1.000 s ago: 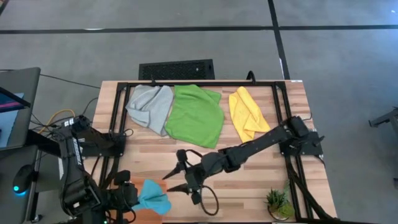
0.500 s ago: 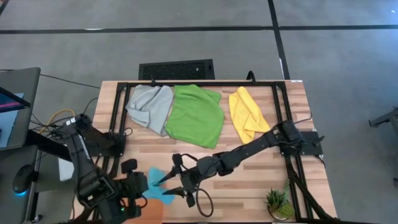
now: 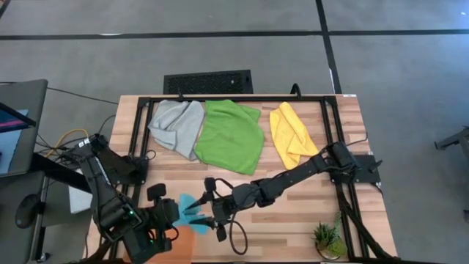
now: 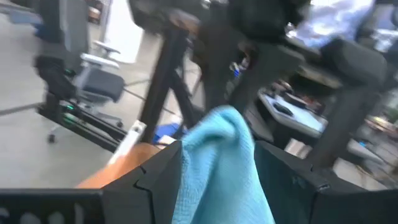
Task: Fold microfiber towels
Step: Put the blue microfiber towel into the orange bin
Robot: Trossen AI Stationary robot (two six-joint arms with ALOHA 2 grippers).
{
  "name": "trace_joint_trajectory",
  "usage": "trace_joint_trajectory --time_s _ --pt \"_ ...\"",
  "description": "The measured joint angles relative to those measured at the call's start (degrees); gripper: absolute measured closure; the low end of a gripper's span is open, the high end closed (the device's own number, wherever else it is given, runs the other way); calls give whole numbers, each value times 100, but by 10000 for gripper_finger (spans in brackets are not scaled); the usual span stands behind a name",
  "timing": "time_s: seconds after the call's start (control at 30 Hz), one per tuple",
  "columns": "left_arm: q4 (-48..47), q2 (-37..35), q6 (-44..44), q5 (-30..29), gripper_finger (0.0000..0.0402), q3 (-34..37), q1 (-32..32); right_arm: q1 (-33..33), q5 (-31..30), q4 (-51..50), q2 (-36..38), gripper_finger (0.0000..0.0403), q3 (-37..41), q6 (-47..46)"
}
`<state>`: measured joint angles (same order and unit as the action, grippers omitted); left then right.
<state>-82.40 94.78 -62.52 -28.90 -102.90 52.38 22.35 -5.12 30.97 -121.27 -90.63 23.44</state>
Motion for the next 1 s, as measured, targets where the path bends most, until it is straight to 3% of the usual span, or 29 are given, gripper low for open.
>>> trace_joint_trajectory --time_s 1.0 --pt "171 0 448 -268 401 -48 2 66 -74 -995 7 178 0 -97"
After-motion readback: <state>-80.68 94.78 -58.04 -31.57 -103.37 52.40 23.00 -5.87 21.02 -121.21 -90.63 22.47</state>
